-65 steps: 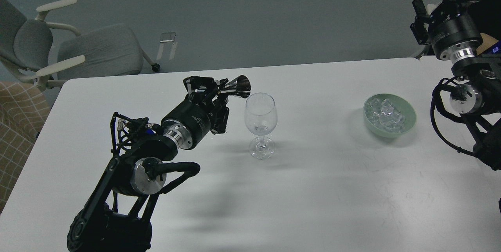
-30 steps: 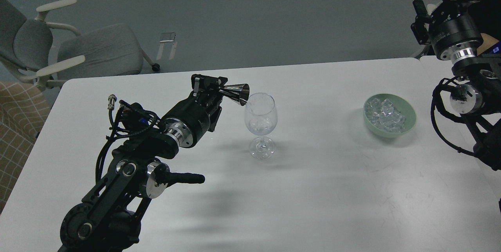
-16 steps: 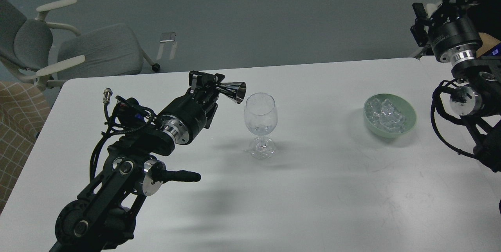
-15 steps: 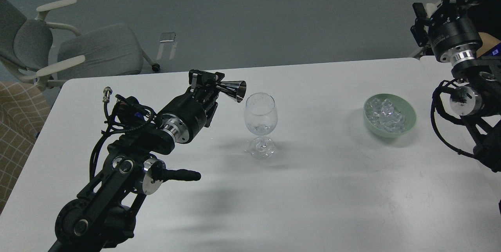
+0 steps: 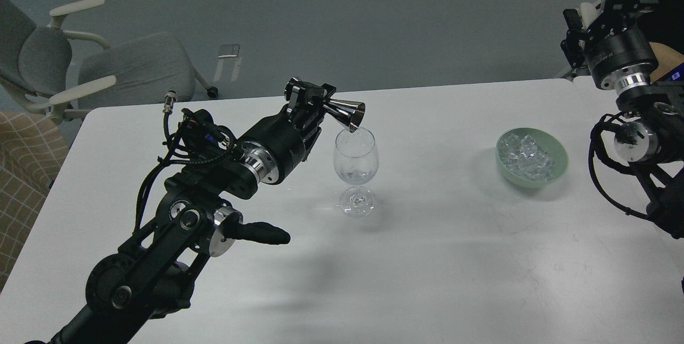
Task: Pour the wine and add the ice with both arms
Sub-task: 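Tilt the jigger over the wine glass rim to pour, then swing the jigger upright and away from the glass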
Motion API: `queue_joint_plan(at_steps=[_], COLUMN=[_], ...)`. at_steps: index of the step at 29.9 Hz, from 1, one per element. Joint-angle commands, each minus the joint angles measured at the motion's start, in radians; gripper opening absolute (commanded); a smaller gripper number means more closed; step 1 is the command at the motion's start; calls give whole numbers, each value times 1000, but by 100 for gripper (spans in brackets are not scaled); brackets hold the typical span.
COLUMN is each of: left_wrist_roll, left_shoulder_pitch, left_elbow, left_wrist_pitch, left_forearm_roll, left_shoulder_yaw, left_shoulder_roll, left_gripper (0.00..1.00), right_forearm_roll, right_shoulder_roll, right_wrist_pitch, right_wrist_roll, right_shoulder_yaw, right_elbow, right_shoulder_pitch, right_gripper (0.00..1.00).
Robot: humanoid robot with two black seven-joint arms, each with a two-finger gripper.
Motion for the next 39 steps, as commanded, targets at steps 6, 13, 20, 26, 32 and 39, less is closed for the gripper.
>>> queue_joint_plan(at_steps=[6, 13, 20, 26, 32, 39], left_wrist_roll=[0, 0, 0, 0, 0, 0], left_shoulder_pitch=[-19, -2, 49, 185, 308, 319], left_elbow=[0, 1, 24, 70, 185, 373], left_wrist_pitch=[-6, 14, 28, -23, -200, -331], left_forearm_roll=[60, -179, -695, -897, -944, -945], left_shoulder_yaw=[25, -169, -462, -605, -637, -653], left_shoulder_roll=[38, 33, 47, 32, 25, -18], left_gripper=[0, 0, 7, 17, 20, 23], right_forearm_roll=[0, 0, 0, 0, 0, 0], right_shoulder_roll=[-5, -5, -3, -3, -3, -3], right_wrist_pitch=[0, 0, 0, 0, 0, 0], right_wrist_roll=[0, 0, 0, 0, 0, 0], right_shoulder_yaw=[1, 1, 3, 1, 1, 1], right_elbow=[0, 0, 2, 2, 2, 2], right_shoulder_pitch=[-5, -6, -8, -8, -8, -8], right_gripper=[100, 100, 100, 100, 100, 100])
